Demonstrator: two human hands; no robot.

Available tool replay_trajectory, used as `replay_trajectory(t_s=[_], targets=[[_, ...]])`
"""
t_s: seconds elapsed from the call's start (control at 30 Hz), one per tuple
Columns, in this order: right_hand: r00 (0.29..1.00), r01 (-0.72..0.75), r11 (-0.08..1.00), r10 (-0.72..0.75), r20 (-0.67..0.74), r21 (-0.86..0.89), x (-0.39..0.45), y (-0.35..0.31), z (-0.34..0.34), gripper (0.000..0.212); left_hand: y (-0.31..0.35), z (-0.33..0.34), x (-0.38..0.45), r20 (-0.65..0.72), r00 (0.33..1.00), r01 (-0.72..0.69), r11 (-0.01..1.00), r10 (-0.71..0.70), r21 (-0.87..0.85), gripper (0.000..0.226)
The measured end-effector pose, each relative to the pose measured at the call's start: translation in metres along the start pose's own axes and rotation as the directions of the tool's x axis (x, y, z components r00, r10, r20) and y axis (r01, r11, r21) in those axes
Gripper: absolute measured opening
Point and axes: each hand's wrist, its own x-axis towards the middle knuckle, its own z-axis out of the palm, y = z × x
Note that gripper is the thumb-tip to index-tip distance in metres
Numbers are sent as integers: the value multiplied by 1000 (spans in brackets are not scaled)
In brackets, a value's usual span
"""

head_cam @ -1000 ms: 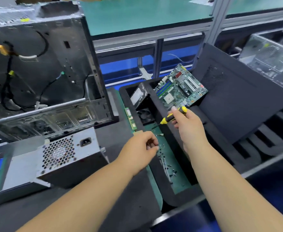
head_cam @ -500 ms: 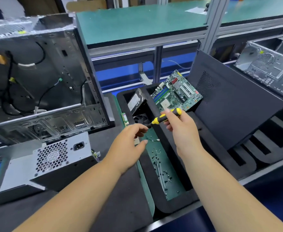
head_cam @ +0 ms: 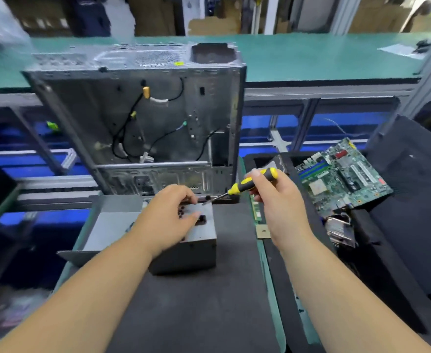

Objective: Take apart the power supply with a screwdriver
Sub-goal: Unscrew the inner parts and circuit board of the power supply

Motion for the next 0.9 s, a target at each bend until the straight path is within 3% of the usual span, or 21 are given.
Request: replay_trajectory(t_s=[0.17,0.27,0.6,0.9], targets=[[993,30,993,-16,119,-112,-3,-8,31,32,-25,-10,-1,167,985,55,998,-51,-17,29],[991,63,986,-44,127,-153,-7,-14,41,27,-28,-9,-2,177,983,76,992,-57,-102,30],[984,145,899,-89,151,-414,-14,-32,59,23,-33,-6,0,178,984,48,993,-28,-105,22],[919,341,656,-83,384,-674,-13,-60,81,23,-34,-1,2,187,982,-9,998,21,-65,25]])
